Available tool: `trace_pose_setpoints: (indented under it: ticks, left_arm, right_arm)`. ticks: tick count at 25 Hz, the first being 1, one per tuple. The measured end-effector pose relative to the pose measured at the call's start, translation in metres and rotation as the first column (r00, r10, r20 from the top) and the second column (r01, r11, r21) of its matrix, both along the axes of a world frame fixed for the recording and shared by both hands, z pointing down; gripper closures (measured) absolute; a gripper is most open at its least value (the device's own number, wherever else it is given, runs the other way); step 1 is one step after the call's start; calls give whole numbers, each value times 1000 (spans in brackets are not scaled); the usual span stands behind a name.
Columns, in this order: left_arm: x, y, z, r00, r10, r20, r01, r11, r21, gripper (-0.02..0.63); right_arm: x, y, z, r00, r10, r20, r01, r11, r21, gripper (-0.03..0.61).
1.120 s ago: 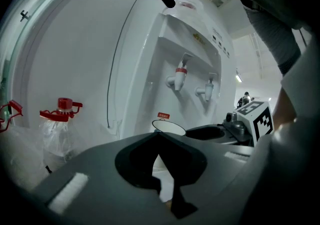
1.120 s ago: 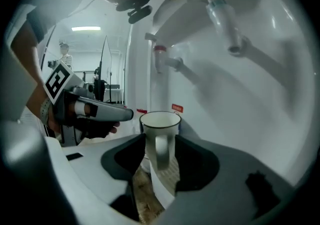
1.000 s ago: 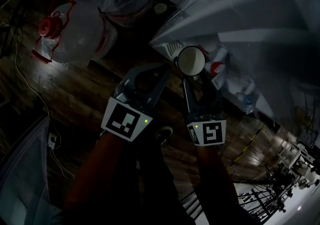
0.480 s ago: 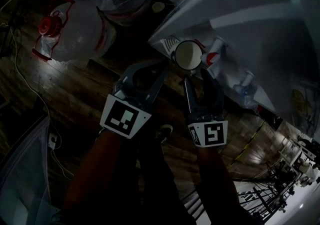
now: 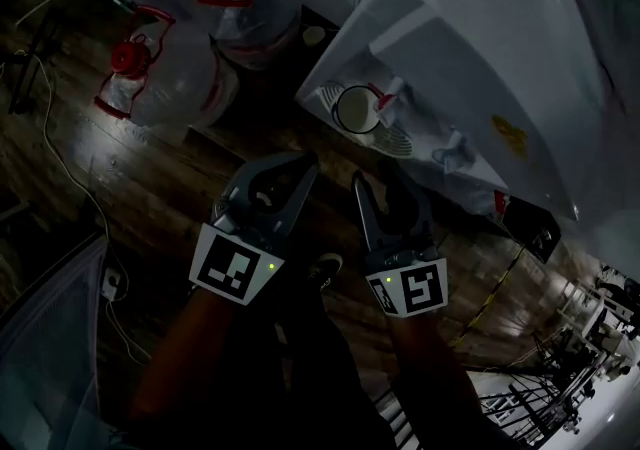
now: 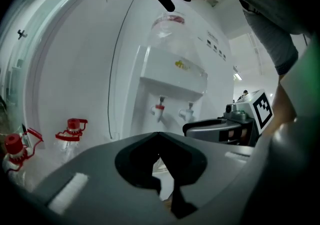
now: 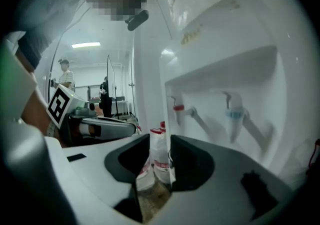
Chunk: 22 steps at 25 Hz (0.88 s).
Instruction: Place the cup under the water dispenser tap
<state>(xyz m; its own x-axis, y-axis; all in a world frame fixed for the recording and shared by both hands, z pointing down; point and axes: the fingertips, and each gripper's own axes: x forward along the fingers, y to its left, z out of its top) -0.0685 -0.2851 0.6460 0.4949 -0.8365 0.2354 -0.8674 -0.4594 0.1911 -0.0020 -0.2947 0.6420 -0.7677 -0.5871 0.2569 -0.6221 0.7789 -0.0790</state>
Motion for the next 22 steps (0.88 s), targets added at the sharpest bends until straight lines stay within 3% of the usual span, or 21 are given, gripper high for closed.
trace_pose_setpoints:
  ticks: [2,5,16,22]
  left_arm:
    - [2,10,-28,1000,-19,-6,19,1000,7,606]
    - [5,21,-73,999,-37,-32,39,998,49,606]
    - [42,112,-257,1000,14,-19,-11,994,111,607]
    - [76,161,-336,997,81,1,-81,992,94,606]
  right_arm:
    - [-1,10,-32,1000,-20,25,19,1000,13,511]
    - [-2,23,-80,996,-41,74,39,999,23,555]
    - [17,113,-268,979,-189,77,185,981,58,563]
    - [38,163,-348,965,-253,62,248,965,82,563]
